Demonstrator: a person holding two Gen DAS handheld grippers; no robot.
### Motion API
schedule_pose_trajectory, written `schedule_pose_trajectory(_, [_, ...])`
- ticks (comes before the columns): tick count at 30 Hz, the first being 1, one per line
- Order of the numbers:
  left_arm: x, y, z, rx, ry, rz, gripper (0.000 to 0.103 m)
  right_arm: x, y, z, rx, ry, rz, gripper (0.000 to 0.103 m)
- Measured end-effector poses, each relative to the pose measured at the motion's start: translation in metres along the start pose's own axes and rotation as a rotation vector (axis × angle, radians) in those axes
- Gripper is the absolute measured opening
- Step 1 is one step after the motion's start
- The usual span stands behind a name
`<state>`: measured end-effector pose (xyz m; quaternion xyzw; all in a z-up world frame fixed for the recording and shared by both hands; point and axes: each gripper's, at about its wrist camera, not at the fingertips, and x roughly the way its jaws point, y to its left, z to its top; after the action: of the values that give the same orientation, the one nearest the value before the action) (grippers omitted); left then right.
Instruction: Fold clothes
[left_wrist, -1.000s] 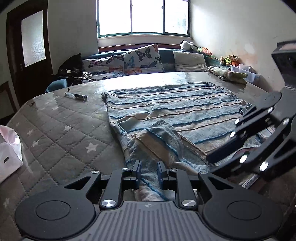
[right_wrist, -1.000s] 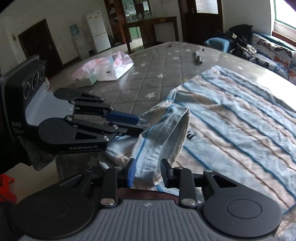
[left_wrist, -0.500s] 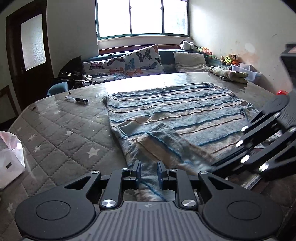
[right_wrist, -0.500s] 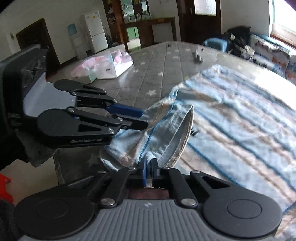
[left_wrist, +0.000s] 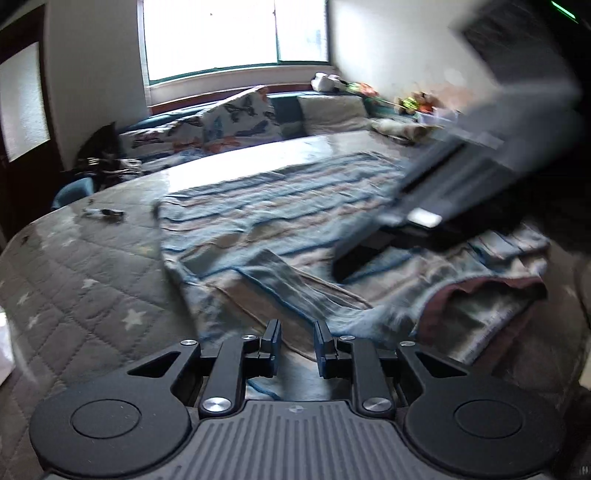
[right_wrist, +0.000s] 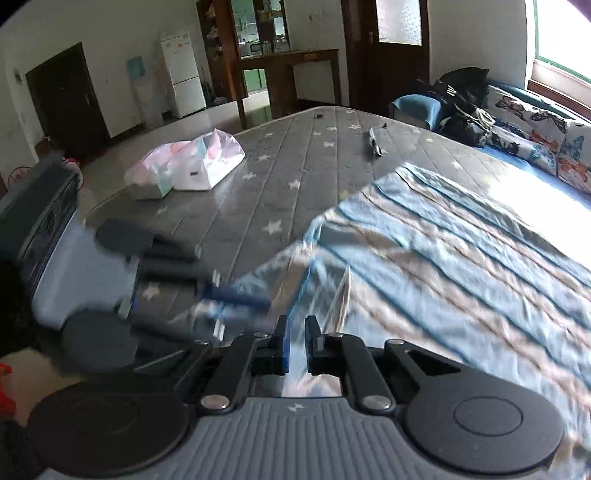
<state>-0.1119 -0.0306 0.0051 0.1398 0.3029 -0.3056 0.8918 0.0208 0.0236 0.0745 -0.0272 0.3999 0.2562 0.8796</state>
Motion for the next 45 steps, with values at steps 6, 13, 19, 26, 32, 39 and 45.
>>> schedule_pose_trajectory(6, [-0.011, 0.000, -0.009, 0.024, 0.014, -0.054, 0.021, 0.013, -0.003, 0.022, 0.003, -0.027, 0.006, 0.010])
schedule_pose_trajectory(13, [-0.017, 0.001, -0.015, 0.029, 0.022, -0.095, 0.021, 0.070, -0.023, 0.029, 0.039, 0.065, -0.034, 0.011])
schedule_pose_trajectory(19, [-0.032, 0.012, -0.010, 0.008, -0.010, -0.057, 0.024, 0.048, -0.010, 0.015, -0.053, 0.092, -0.022, 0.012])
schedule_pose_trajectory(26, [-0.048, 0.006, -0.012, 0.081, -0.005, -0.044, 0.033, 0.009, 0.017, -0.035, -0.156, 0.177, -0.007, 0.012])
schedule_pose_trajectory(32, [-0.062, -0.021, -0.025, 0.210, -0.006, -0.079, 0.047, -0.038, 0.018, -0.062, -0.091, 0.137, -0.032, 0.018])
schedule_pose_trajectory(39, [-0.055, -0.046, -0.031, 0.376, -0.010, -0.065, 0.058, -0.097, 0.002, -0.099, 0.015, 0.078, -0.168, 0.034])
schedule_pose_trajectory(45, [-0.041, -0.054, -0.036, 0.442, -0.007, -0.061, 0.054, -0.123, 0.000, -0.134, -0.022, 0.133, -0.314, 0.047])
